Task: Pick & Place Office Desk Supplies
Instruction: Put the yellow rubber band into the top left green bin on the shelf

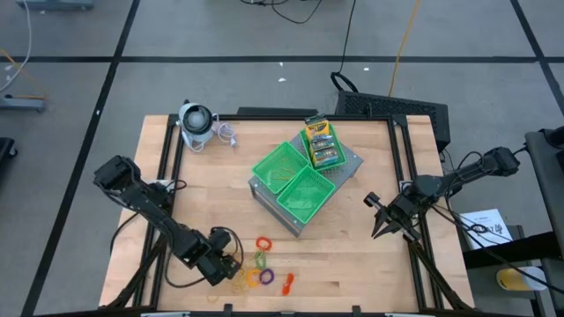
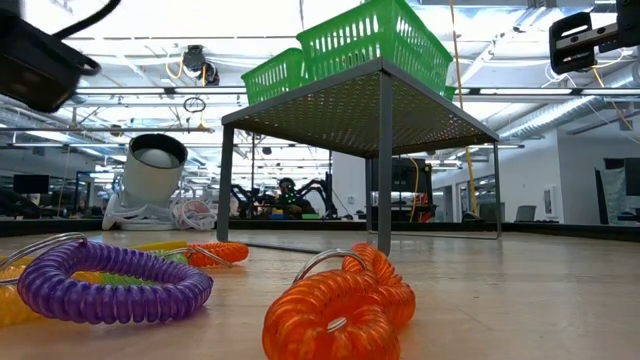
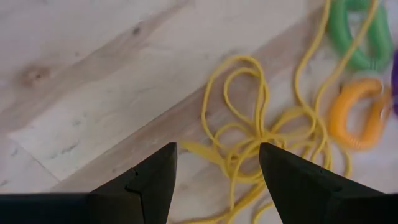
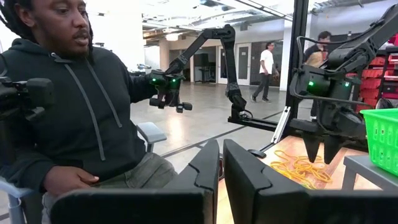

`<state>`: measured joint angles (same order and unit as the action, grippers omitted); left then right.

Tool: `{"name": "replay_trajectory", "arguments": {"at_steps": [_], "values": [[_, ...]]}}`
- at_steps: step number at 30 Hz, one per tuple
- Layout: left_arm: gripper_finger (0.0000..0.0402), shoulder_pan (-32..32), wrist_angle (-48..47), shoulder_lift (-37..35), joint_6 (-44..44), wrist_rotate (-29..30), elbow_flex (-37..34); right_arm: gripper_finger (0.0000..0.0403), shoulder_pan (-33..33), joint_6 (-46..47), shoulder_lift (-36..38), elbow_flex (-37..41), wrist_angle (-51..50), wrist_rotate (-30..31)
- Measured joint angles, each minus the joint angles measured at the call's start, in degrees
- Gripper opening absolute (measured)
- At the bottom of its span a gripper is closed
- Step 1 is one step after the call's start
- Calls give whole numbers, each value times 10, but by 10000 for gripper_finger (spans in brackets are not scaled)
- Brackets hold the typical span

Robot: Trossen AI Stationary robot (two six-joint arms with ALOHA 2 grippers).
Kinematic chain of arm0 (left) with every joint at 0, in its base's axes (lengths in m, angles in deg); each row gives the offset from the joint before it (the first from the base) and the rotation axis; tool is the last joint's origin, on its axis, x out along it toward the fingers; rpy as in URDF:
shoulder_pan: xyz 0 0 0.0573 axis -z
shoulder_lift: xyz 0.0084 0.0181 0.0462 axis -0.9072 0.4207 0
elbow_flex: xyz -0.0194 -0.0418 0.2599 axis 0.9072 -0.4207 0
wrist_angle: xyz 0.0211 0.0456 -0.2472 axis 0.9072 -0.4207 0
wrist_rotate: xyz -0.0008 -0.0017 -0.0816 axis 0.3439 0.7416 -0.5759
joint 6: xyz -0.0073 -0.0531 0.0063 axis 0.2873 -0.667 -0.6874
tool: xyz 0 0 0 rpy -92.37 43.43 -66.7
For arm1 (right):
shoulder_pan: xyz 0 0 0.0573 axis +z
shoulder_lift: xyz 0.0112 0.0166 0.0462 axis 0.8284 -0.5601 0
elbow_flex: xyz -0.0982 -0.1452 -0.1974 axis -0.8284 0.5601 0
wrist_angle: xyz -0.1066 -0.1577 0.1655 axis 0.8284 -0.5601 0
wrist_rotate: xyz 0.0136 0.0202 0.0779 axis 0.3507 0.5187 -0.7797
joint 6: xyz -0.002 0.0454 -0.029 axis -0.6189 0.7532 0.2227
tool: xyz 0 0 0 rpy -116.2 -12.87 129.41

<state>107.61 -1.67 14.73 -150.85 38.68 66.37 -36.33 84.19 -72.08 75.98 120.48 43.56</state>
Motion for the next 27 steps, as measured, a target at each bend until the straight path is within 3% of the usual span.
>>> {"name": "replay_trajectory", "arguments": {"at_steps": [13,27], "values": [[239,-18,-34,0,-93,-62,0,15,0,0,0,0,0,0],[230,-18,-38,0,-136,-61,0,18,0,0,0,0,0,0]]}}
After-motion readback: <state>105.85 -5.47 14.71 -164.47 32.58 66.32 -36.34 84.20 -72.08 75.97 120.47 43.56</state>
